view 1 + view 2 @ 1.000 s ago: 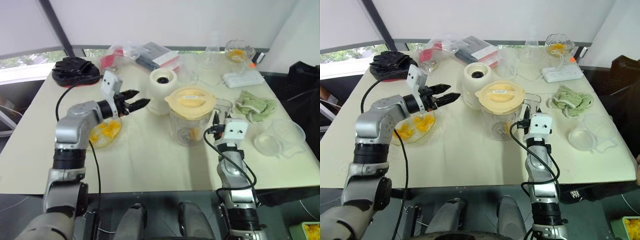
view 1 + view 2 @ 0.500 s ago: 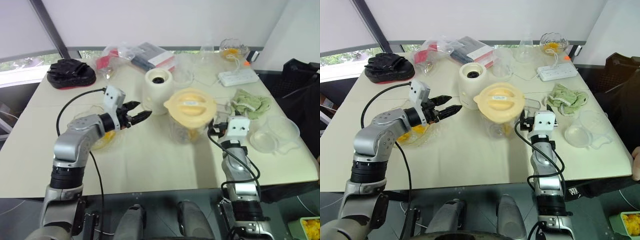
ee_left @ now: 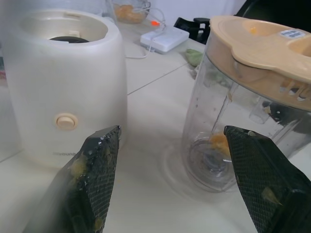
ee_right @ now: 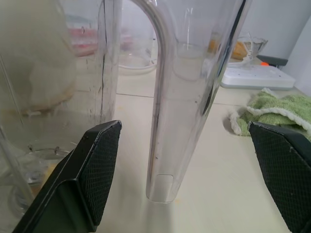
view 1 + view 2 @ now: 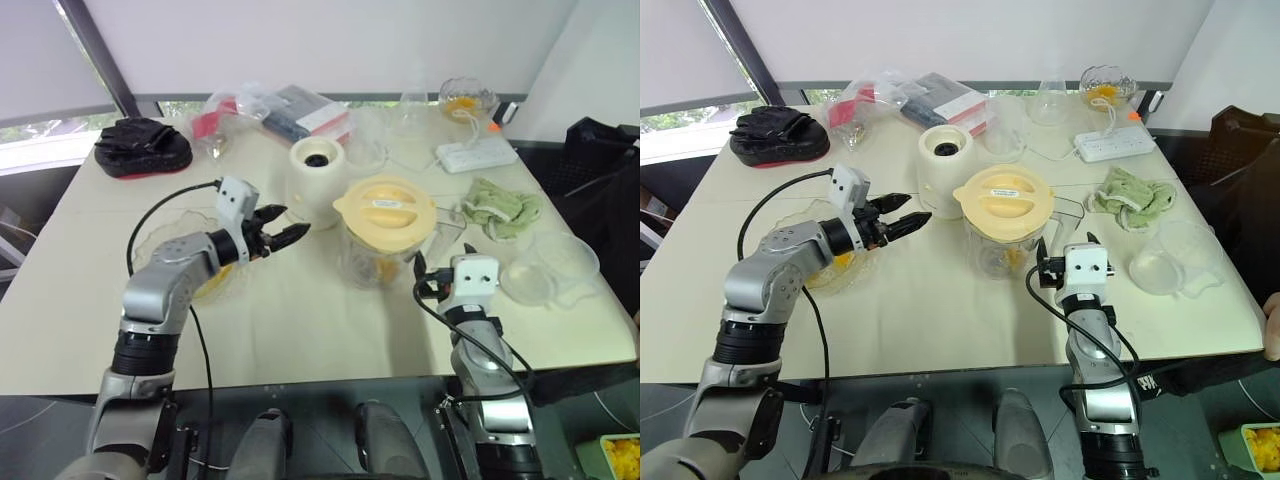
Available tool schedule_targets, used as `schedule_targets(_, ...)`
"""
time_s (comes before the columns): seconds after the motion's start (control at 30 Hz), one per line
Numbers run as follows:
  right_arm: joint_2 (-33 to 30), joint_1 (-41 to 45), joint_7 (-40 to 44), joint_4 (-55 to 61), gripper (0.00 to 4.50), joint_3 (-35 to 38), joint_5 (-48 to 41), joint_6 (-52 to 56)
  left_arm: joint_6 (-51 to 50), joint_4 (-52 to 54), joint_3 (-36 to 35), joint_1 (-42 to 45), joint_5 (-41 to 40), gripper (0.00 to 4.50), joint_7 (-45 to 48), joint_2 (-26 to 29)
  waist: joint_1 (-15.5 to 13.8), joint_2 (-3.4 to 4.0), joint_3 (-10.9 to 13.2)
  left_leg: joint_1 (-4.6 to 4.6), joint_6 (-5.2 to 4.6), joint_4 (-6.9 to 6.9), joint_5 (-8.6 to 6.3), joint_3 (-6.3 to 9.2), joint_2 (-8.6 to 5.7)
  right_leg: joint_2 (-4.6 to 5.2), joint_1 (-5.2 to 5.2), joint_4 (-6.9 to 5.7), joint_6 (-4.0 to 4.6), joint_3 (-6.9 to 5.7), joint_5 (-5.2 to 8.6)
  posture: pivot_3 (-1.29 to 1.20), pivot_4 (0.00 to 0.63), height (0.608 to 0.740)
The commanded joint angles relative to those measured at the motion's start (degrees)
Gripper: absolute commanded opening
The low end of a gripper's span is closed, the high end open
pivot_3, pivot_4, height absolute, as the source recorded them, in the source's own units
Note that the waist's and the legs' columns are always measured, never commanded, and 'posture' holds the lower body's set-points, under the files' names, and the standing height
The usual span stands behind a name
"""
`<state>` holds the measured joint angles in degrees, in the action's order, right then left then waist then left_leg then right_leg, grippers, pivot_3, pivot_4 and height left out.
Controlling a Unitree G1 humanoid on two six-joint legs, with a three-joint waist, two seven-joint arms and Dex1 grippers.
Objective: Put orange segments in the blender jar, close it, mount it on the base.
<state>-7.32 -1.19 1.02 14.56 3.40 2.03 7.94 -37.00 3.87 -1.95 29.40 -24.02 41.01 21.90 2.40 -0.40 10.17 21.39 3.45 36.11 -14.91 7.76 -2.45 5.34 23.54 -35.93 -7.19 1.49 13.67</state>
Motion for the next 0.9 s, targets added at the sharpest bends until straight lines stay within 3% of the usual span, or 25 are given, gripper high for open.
schedule_targets(0.03,0.98,-0.08,-0.46,4.84,4.3,-0.8,0.12,1.41,1.74,-0.14,-0.12,0.83,0.17,3.53,-0.47,-0.02,0.01,0.0,0.0,0.0,0.0,0.0,0.0,0.0,0.0,0.0,0.0,0.0,0.01,0.0,0.0,0.0,0.15,0.74)
schedule_targets(0.2,1.89,0.5,-1.4,5.37,4.3,-0.28,-0.06,2.53,1.9,-0.27,0.25,0.82,0.0,3.53,-1.26,-0.26,0.01,0.0,0.0,0.0,0.0,0.0,0.0,0.0,0.0,0.0,0.0,0.0,0.0,0.0,0.0,0.0,0.15,0.74)
schedule_targets(0.23,1.94,0.75,-1.53,5.32,4.06,-0.12,-0.04,2.63,1.97,-0.3,0.39,0.83,0.08,3.53,-1.34,-0.22,0.01,0.0,0.0,0.0,0.0,0.0,0.0,0.0,0.0,0.0,0.0,0.0,0.0,0.0,0.0,0.0,0.15,0.74)
schedule_targets(0.3,1.96,1.08,-1.59,5.28,3.49,-0.09,0.03,2.76,2.28,-0.77,0.47,1.13,0.24,3.53,-1.42,-0.06,0.0,0.0,0.0,0.0,0.0,0.0,0.0,0.0,0.0,0.0,0.0,0.0,0.0,0.0,0.0,0.0,0.15,0.74)
schedule_targets(0.47,1.81,1.39,-1.45,5.19,0.88,-0.04,-0.06,2.87,3.23,-2.48,0.34,2.15,0.56,3.53,-1.59,0.11,-0.1,0.0,0.0,0.01,0.0,0.0,0.0,0.0,0.0,0.0,0.0,0.01,0.0,0.0,0.0,0.0,0.15,0.74)
schedule_targets(0.9,2.96,4.1,-3.58,6.4,0.78,1.63,-1.25,4.72,3.54,-2.99,0.28,1.66,0.5,3.53,-1.67,0.67,-0.22,0.0,0.0,0.02,0.0,-0.01,0.0,0.01,0.0,0.0,0.01,0.03,-0.01,-0.01,0.0,0.0,0.15,0.74)
